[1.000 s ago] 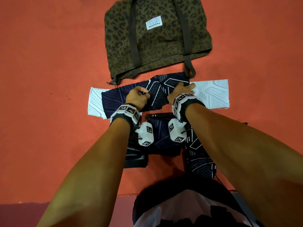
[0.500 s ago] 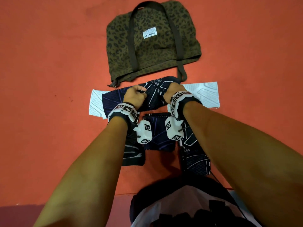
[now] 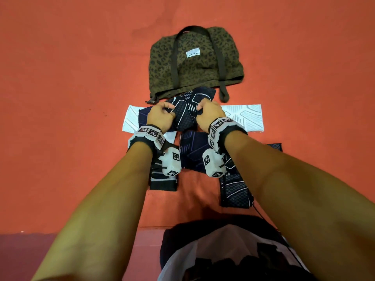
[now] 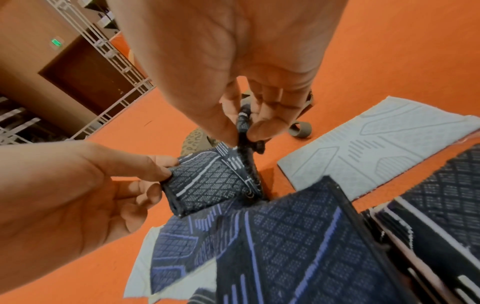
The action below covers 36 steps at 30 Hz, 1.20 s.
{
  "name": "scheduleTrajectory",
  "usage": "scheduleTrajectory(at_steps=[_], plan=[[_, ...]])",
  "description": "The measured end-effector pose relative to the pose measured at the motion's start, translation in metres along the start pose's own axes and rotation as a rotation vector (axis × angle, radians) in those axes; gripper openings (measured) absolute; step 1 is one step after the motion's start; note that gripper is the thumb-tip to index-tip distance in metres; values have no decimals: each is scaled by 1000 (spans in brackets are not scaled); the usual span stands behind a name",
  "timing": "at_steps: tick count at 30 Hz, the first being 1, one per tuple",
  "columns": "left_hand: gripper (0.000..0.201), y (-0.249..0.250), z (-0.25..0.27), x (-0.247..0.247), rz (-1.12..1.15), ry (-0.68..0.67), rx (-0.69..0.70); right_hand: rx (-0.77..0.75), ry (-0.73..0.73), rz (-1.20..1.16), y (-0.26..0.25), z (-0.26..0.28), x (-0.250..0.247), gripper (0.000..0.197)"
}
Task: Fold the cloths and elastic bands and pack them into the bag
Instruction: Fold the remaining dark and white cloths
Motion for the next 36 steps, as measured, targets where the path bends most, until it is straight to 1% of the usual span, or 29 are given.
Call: scheduleTrajectory(at_steps=[5,10,14,18,21,23,27,30,34,36], plan=[[23,-3,24,-18,58,59,4,-95,40,-42,-6,21,2,25],[20,-13,49,-16,136,85,-39,-132,67,-91,1,47,11,28],[22,-11,65,-18,195,126,-17,-194,99,-138,2,62,11,28],[21,-5,82,-25,249,142,5,-229,102,-241,-4,75,8,26],[18,-9,94,-29,317,182,-9,-178,54,-338,0,84,10,24],[17,-17,102,-29,327,192,-24,-128,24,-341,12,90,18,21],[22,-37,113,-22,295,162,-19,-49,-11,-169,43,98,35,22],[32,-47,118,-20,288,127,-28,49,-24,-24,61,97,43,24],[47,-57,117,-24,255,116,-43,115,-24,86,59,92,52,25],[55,-61,113,-26,229,103,-73,80,-16,91,48,89,55,26]])
Point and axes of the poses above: each hand's wrist, its own z-axis away from the middle knuckle, its own x-axis out of the palm, y = z × x, the point moved 4 cm from there along -z, towards the middle knuckle, and after that the axes turned 5 degrees about x, right-handed, at the moved point
